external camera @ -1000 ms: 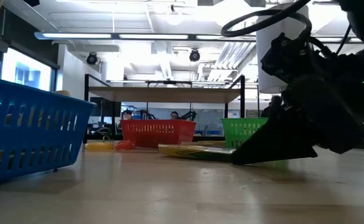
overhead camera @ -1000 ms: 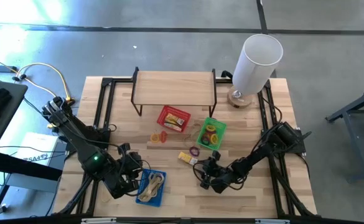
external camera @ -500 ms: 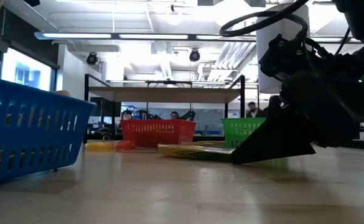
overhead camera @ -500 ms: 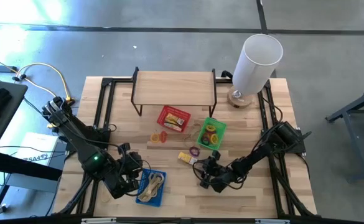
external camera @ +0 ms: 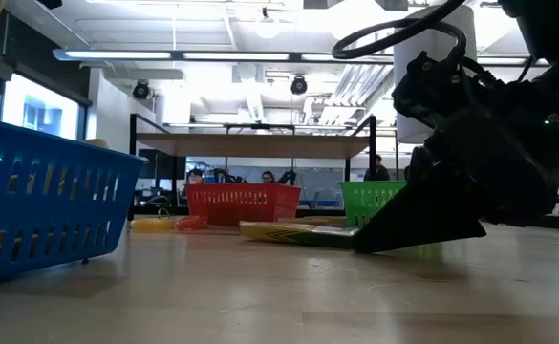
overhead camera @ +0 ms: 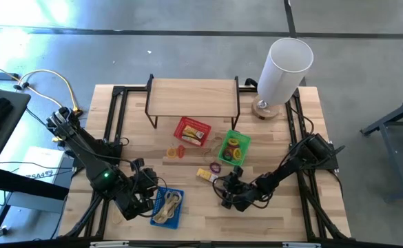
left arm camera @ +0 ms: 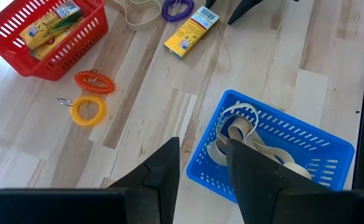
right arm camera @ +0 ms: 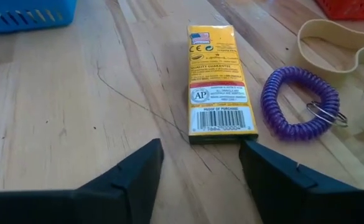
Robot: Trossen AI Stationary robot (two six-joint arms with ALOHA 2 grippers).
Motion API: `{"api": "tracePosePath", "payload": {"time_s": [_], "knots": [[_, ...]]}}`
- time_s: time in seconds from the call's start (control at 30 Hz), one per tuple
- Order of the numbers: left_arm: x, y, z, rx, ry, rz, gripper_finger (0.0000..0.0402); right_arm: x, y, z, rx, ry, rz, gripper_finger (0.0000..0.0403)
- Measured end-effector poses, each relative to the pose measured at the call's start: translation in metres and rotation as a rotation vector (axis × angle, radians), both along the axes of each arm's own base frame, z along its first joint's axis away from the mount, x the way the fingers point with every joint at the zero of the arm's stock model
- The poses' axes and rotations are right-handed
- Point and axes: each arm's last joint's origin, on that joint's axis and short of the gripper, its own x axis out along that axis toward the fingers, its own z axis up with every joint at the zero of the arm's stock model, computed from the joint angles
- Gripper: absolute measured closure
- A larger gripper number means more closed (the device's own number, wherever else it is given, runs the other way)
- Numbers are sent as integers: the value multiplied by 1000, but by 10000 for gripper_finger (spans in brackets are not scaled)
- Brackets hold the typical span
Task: Pick & Place Office Desk Supplies
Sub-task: Put the yellow crayon box into the red bin
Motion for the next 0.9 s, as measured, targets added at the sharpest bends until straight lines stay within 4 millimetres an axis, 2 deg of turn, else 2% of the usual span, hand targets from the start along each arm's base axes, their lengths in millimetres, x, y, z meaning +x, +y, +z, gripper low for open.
{"api": "tracePosePath", "payload": {"time_s": [0.13,0.27,0.4,0.9], "knots": [[0,0,0,0,0,0,277,0,0,0,16,-11,-12,155],[0,0,0,0,1,0,277,1,4,1,48,-67,-41,138],[0,0,0,0,1,0,277,1,4,1,14,-33,10,135],[0,0,0,-2,-1,0,277,0,-1,0,69,-12,-47,139]]}}
